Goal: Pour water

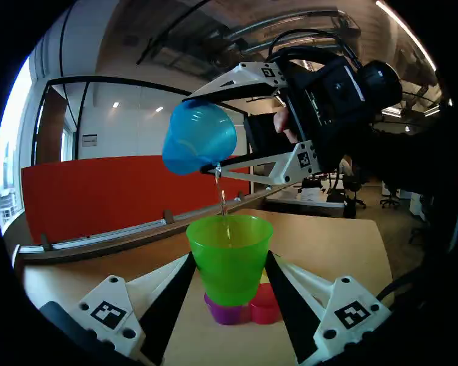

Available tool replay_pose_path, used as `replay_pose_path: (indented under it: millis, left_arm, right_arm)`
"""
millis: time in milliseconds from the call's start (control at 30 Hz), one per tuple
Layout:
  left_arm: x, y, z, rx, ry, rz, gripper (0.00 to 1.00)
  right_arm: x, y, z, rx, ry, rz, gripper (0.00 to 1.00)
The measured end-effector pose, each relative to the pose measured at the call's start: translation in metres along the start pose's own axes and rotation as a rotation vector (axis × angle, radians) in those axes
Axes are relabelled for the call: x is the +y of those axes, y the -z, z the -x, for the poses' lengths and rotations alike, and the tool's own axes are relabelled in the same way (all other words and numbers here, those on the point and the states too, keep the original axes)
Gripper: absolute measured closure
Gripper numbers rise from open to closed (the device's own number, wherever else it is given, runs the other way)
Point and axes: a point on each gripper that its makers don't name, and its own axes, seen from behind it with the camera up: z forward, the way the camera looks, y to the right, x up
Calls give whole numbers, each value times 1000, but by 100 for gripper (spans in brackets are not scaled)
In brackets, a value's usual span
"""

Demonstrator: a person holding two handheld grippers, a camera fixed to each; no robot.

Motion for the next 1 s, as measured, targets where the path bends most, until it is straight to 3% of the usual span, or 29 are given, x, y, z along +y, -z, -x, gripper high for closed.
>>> replay_pose_path:
  millis: [1000]
  left_arm:
    - [1,-1,5,0,3,1,20]
  right_arm:
    - [0,-1,1,-9,57,-7,7]
